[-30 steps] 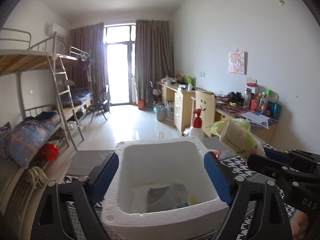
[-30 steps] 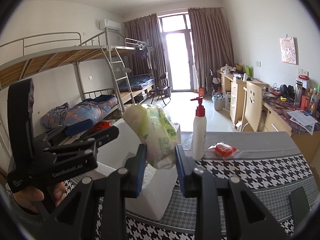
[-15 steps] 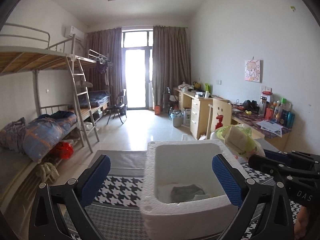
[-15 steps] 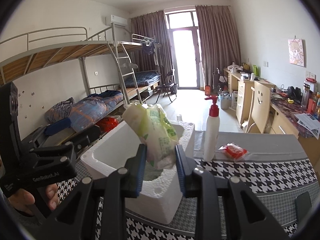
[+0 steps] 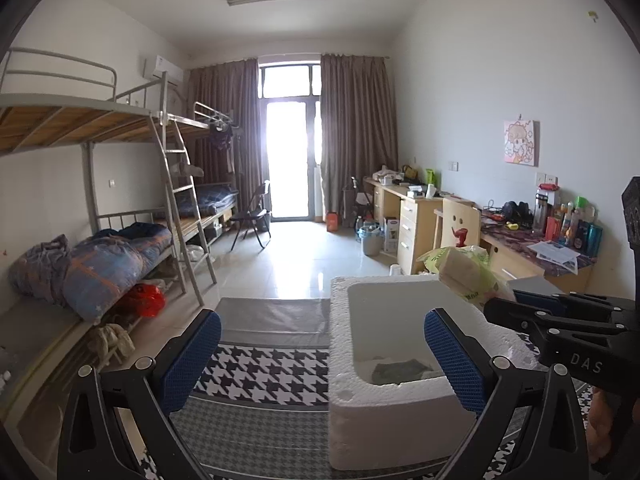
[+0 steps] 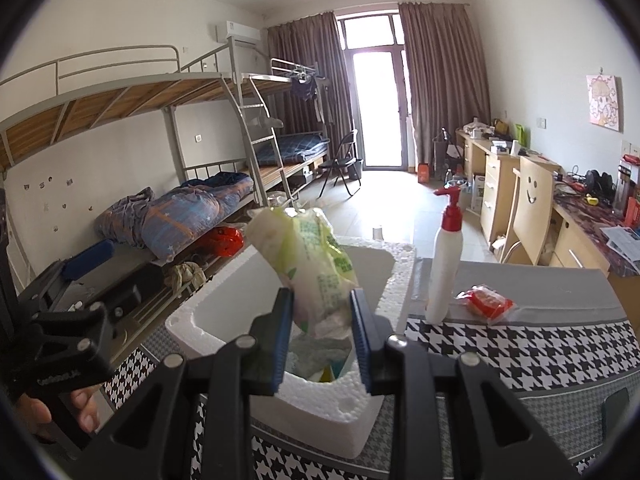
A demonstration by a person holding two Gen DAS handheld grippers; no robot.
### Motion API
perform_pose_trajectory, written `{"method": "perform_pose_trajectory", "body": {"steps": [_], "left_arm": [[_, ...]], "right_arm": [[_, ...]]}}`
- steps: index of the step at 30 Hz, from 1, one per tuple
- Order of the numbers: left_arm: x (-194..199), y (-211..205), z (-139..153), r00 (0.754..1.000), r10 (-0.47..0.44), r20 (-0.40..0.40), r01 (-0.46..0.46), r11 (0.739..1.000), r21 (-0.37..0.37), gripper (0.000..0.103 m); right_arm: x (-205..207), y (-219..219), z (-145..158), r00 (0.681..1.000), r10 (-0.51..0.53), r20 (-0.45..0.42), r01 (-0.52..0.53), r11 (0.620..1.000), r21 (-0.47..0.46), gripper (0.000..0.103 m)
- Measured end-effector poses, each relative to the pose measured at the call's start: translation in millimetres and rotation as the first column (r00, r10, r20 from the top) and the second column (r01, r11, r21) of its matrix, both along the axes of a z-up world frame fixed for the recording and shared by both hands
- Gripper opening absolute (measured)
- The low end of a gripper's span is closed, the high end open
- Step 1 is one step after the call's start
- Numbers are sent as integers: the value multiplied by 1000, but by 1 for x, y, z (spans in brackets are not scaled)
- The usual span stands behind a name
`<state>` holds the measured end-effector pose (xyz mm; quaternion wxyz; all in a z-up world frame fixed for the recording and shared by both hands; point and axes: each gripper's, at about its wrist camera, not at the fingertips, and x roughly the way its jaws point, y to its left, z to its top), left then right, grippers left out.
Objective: Organize soft objects
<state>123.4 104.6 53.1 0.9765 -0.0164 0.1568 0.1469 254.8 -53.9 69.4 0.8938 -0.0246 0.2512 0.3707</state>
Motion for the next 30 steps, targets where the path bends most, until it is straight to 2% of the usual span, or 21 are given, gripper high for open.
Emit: {"method": "perform_pose_trajectory", "body": {"steps": [12,14,16,18,30], "left_arm": [[-8,5,1,1000,11,14,-11,1000,-14,102],[-9,7,1,1000,12,14,-12,1000,-18,102],[-10,8,1,1000,17,15,-16,1000,-22,102],[-10,9,1,1000,18,15,-17,1000,-24,102],[-15,9,5,1000,12,23,-12,1000,-25,102]], "right_arm": [[10,19,-8,999,5,-48,-6,1000,-20,34],[11,22,-9,999,-6,-49,4,999,-41,40],[11,22,-10,999,9,-54,-10,1000,-25,65],[10,20,-10,998,14,-58,-14,1000,-3,76],[-11,15,-2,999,27,-20,-27,1000,-1,76]]}}
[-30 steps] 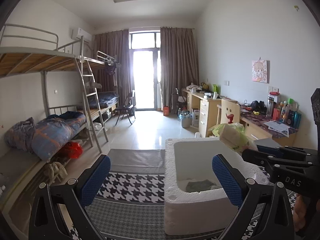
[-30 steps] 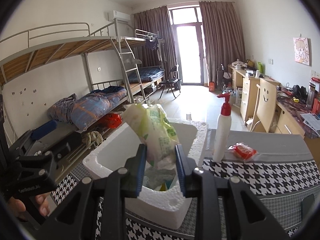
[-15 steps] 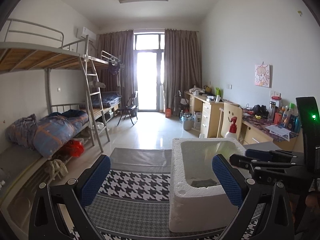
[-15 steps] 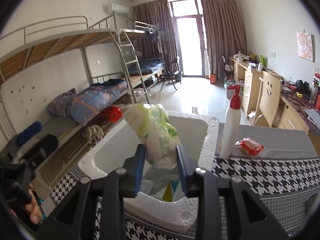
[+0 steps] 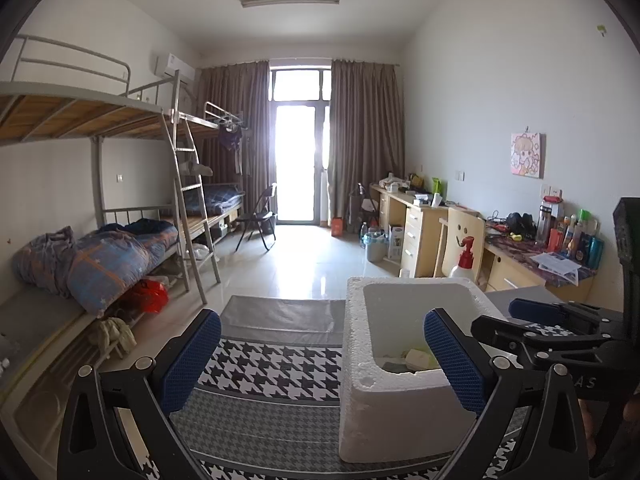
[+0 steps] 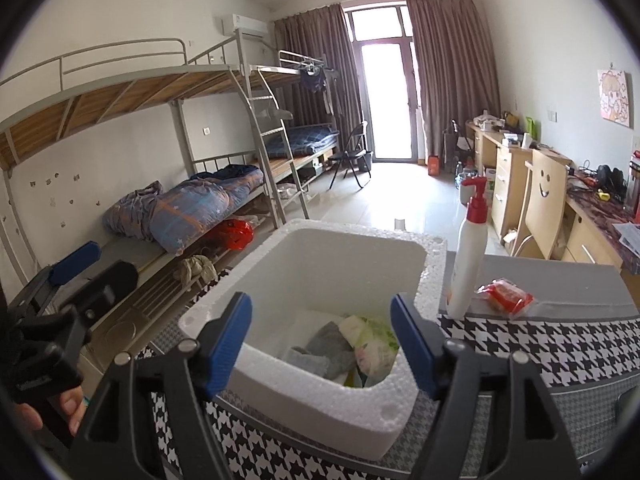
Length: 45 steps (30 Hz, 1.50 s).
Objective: Organize soft objects
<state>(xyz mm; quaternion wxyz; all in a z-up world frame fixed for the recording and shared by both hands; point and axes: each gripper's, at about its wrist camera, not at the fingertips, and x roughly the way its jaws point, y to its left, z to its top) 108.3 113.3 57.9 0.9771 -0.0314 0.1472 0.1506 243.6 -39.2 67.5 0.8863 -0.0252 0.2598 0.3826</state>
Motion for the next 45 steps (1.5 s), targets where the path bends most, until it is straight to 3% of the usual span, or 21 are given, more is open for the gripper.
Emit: {"method": "perform_pose_trajectory", "body": {"steps": [13,32,45], "left_arm": [[-18,-18,7,999,-32,18,32,999,18,102],[-55,-51,15,992,-110,69,108,993,38,102],[-74,-67,8,988,-114,104,112,993,29,102]], "right_arm": [[-27,-37,15,995,-82,64,77,994,74,102],[-66,-80,22,983,-134,127,122,988,99,102],[-86,-99,17,974,-150,170,127,982,139,102]]}}
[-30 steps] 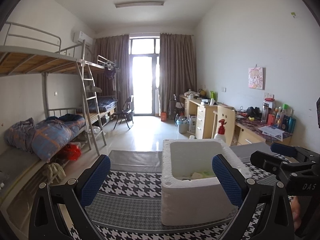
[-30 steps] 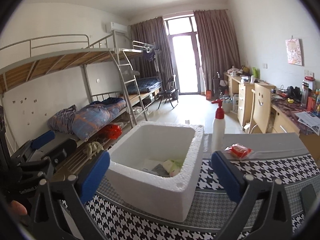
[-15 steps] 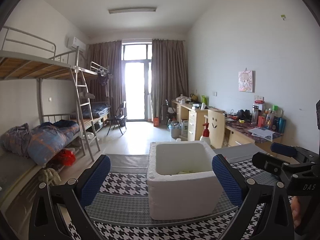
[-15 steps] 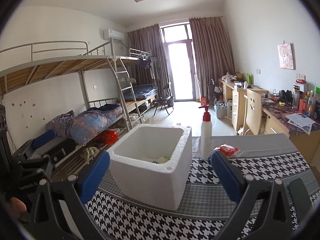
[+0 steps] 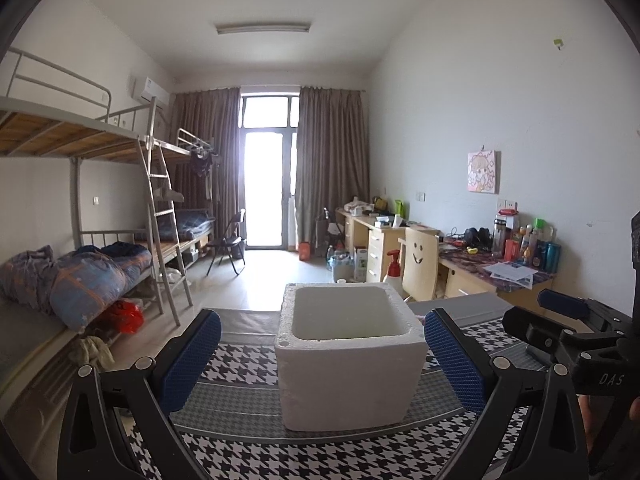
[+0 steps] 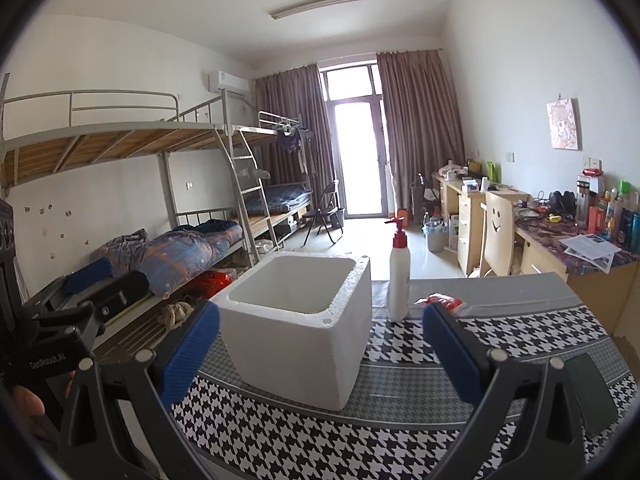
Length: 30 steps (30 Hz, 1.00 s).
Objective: Organize soft objects
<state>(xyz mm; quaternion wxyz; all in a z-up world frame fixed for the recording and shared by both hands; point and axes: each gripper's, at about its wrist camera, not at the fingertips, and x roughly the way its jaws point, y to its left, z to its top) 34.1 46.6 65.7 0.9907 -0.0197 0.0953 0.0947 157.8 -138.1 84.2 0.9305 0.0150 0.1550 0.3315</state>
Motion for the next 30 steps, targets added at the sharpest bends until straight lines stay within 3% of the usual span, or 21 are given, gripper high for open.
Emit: {"method": "perform_pose_trajectory", "body": {"steps": [15,30], "left_arm": [[-7,-15,-18,1000,-17,-12,17,999,33,102],[-14,-14,-36,1000,-14,-3,14,1000,10,102]], "right_arm": [[-15,-22,-20,999,-36,35,35,999,29,102],[-25,-34,-44,997,-63,44,62,998,25,102]]}}
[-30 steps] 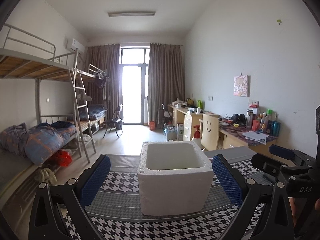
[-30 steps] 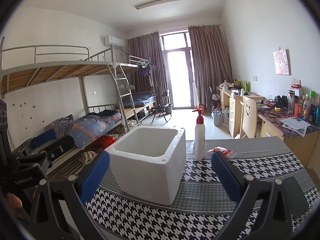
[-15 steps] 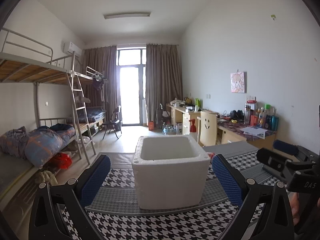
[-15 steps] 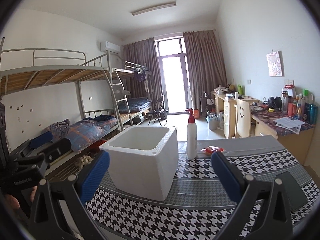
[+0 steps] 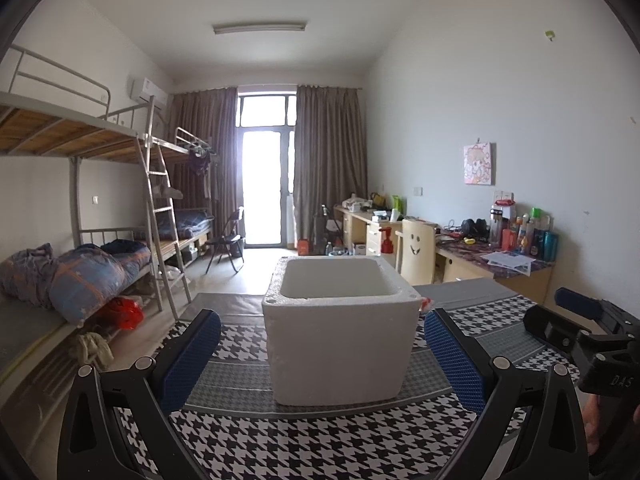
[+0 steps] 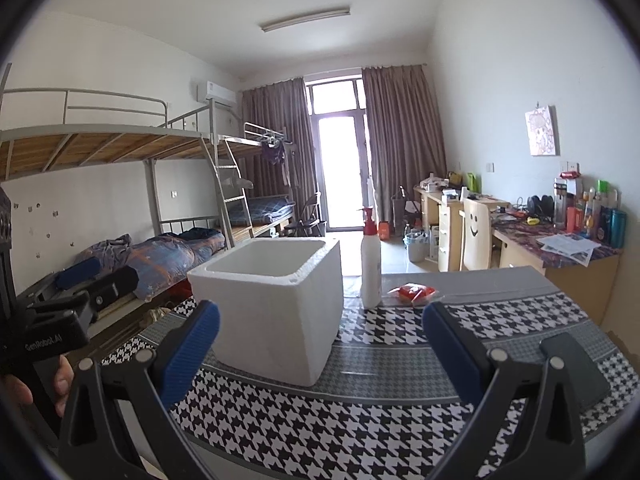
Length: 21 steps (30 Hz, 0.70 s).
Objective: Organize soft objects
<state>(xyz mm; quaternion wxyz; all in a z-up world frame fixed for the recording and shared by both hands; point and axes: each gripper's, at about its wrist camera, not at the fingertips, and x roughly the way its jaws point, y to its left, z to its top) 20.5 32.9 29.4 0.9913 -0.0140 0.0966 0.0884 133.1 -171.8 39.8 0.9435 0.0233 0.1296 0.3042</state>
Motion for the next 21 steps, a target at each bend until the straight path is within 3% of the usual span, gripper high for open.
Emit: {"method": "perform_pose_trajectory", "body": {"steps": [21], "left_arm": [[-2,-1,-15,1000,2,-22,-2,1000,5,102]], "right_arm": [[-8,-9,-10,999,-30,-13,30,1000,-2,102]]}}
